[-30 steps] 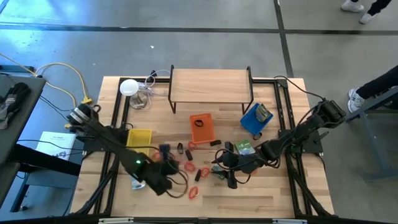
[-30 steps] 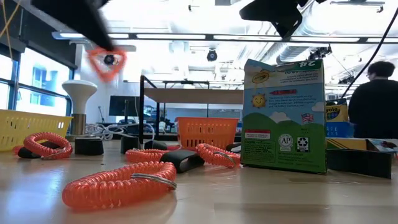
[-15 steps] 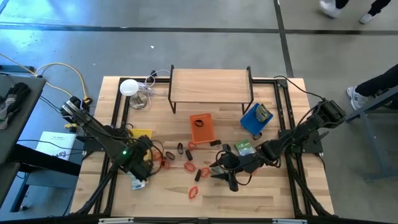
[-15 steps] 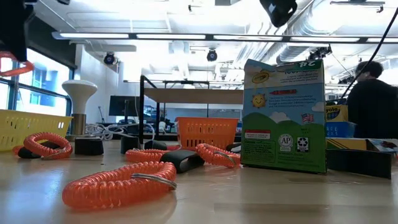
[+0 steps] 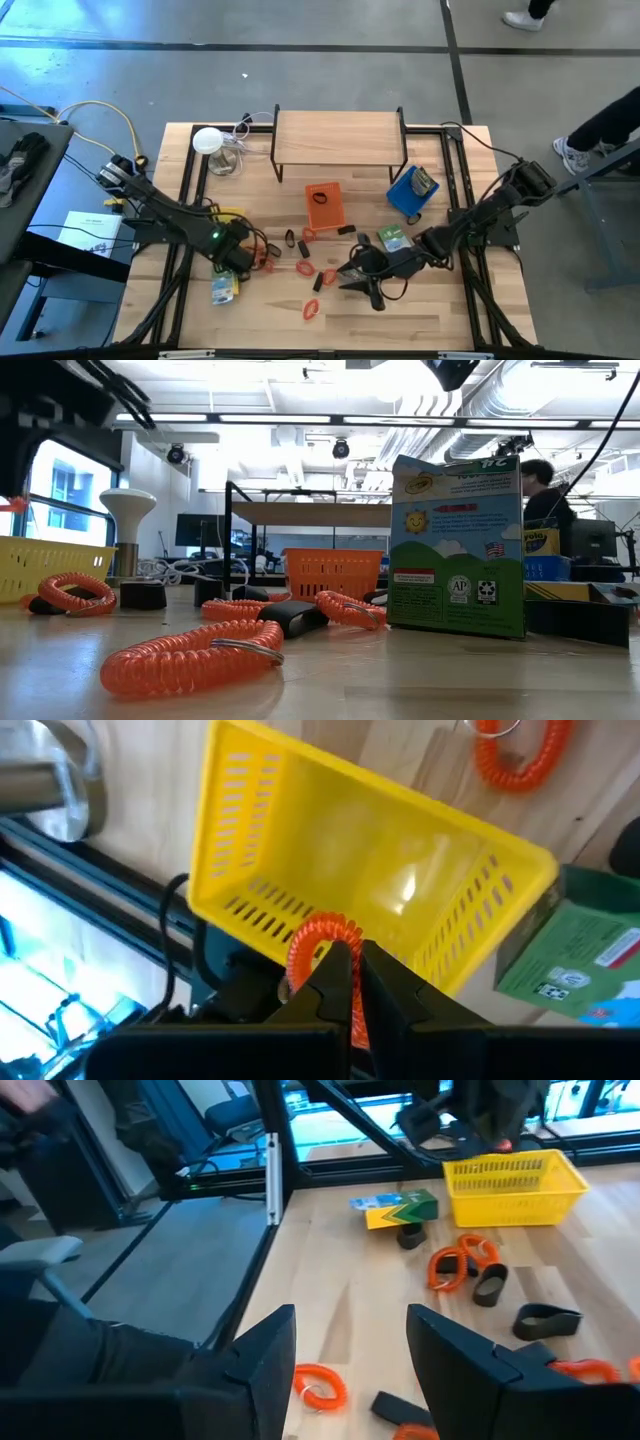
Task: Pick & Place Office Desk Supplies
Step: Put the orange spring key chain into the yellow bin, then put the yellow crayon box into the blue bin
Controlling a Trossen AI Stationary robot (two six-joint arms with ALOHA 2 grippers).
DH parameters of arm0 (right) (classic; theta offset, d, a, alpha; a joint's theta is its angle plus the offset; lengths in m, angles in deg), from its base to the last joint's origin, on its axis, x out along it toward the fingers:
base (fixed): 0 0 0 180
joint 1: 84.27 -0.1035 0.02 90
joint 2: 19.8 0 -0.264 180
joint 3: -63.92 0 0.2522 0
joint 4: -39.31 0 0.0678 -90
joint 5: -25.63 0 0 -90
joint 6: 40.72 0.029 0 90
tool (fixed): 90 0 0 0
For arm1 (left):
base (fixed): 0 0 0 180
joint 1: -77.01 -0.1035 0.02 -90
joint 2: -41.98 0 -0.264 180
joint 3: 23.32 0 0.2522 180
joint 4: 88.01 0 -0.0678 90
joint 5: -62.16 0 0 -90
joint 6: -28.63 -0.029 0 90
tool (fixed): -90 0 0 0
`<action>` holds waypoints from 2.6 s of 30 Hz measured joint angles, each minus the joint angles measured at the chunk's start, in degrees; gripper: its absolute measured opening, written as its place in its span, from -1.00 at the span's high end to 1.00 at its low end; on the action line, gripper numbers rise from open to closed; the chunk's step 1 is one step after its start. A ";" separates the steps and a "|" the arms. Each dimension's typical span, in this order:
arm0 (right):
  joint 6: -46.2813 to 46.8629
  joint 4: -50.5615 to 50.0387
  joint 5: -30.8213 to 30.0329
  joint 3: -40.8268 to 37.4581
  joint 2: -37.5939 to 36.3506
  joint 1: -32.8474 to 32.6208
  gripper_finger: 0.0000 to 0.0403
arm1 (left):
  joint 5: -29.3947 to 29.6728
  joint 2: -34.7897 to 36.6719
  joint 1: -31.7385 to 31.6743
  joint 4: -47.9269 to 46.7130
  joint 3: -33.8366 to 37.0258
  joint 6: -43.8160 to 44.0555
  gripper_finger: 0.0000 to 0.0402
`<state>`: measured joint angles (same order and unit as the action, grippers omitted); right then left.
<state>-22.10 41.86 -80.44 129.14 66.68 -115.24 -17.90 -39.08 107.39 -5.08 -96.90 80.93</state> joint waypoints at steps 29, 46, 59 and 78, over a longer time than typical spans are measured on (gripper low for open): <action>-0.84 1.07 -0.27 0.00 0.13 -1.67 0.11 | 0.01 -0.14 -2.63 1.27 1.12 -4.42 0.48; -0.72 1.07 -0.40 0.00 0.15 -1.65 0.11 | -32.22 -0.02 5.63 9.98 -2.70 17.70 0.47; -0.23 1.07 1.06 0.00 0.17 -1.67 0.11 | -13.48 -0.02 25.71 39.32 -2.70 28.68 0.51; -0.68 2.60 1.28 0.00 0.17 -2.43 0.11 | 7.14 -9.77 31.32 49.86 -2.77 15.08 0.75</action>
<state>-22.78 44.47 -79.15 129.14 66.85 -117.68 -10.76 -48.85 138.70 44.79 -99.67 96.01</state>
